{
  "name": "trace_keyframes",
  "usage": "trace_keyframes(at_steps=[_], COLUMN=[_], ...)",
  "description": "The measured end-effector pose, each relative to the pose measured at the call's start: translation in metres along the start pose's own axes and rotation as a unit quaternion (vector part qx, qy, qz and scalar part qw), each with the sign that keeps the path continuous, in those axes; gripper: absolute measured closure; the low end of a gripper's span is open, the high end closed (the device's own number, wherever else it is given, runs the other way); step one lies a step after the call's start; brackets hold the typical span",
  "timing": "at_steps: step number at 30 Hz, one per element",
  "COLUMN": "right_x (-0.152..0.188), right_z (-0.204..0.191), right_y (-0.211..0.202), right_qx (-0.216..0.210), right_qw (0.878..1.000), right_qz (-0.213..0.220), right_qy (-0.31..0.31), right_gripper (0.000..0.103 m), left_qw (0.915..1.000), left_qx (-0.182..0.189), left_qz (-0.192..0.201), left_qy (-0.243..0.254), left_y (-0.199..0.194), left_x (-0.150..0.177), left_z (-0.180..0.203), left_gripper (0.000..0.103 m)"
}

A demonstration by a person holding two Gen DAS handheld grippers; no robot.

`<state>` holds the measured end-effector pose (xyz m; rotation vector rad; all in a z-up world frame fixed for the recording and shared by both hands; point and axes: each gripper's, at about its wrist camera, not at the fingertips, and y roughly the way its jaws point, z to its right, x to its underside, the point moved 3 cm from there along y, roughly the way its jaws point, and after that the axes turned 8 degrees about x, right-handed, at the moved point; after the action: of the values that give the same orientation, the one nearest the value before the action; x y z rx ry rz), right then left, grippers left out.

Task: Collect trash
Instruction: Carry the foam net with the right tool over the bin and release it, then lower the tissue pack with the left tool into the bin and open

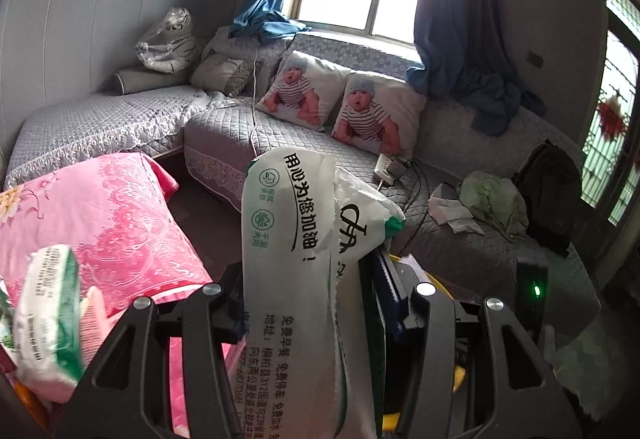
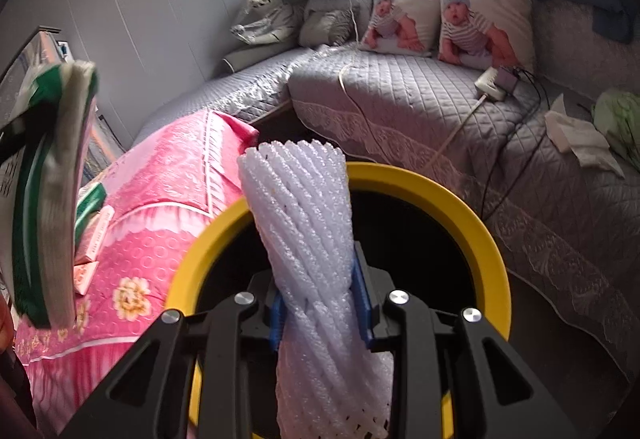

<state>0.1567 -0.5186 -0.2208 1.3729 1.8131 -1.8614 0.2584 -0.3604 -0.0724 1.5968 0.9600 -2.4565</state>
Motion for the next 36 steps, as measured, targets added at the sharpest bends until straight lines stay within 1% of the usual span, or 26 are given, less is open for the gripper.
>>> trace_keyframes(at_steps=[3,5,7,9,12,14,16,20,23,26,28,32,34,35,36], right_x=[0.000,-0.001,-0.001,-0.002,-0.005,-0.007,-0.008,-0.012,-0.015,-0.016,-0.016,-0.015,-0.015,-0.014,-0.015], right_z=[0.009,0.012,0.017,0.024,0.035,0.041,0.050,0.074,0.089,0.096,0.098,0.097,0.096,0.095,0.093], right_y=[0.003,0.001,0.000,-0.001,-0.005,-0.011,-0.021,-0.049,-0.067,-0.082,-0.089,-0.099,-0.101,-0.102,-0.103], right_qx=[-0.003,-0.002,0.000,-0.003,-0.008,-0.002,0.004,0.002,-0.001,0.004,0.007,0.010,0.013,0.012,0.012], right_qw=[1.000,1.000,1.000,0.999,0.999,0.998,0.996,0.990,0.986,0.984,0.984,0.984,0.984,0.984,0.984], right_qz=[-0.006,-0.004,-0.001,0.004,0.009,0.017,0.029,0.058,0.078,0.092,0.098,0.101,0.102,0.102,0.102], right_qy=[0.011,0.013,0.020,0.033,0.052,0.062,0.081,0.129,0.147,0.150,0.150,0.147,0.144,0.143,0.143], right_gripper=[0.077,0.072,0.055,0.045,0.044,0.044,0.044,0.043,0.038,0.038,0.038,0.037,0.037,0.037,0.037], left_qw=[0.9998,0.9997,0.9996,0.9996,0.9995,0.9995,0.9994,0.9986,0.9973,0.9964,0.9962,0.9956,0.9956,0.9952,0.9950], left_qx=[0.003,0.009,0.008,0.009,0.011,0.012,0.009,0.008,0.009,0.017,0.012,0.014,0.008,0.010,0.005], left_qz=[-0.006,-0.009,-0.010,-0.011,-0.016,-0.021,-0.028,-0.051,-0.068,-0.072,-0.074,-0.071,-0.073,-0.081,-0.086], left_qy=[-0.016,-0.023,-0.024,-0.026,-0.026,-0.021,-0.016,-0.009,-0.026,-0.043,-0.046,-0.060,-0.057,-0.054,-0.051], left_y=[0.021,0.033,0.039,0.047,0.054,0.061,0.068,0.090,0.103,0.107,0.106,0.098,0.095,0.096,0.097], left_x=[-0.001,-0.001,-0.001,0.000,0.000,0.001,0.003,0.014,0.024,0.031,0.034,0.034,0.033,0.034,0.034], left_z=[0.004,0.008,0.011,0.015,0.018,0.021,0.023,0.029,0.030,0.029,0.028,0.020,0.016,0.016,0.016], left_gripper=[0.055,0.055,0.055,0.055,0.054,0.054,0.054,0.051,0.045,0.038,0.035,0.031,0.025,0.021,0.021])
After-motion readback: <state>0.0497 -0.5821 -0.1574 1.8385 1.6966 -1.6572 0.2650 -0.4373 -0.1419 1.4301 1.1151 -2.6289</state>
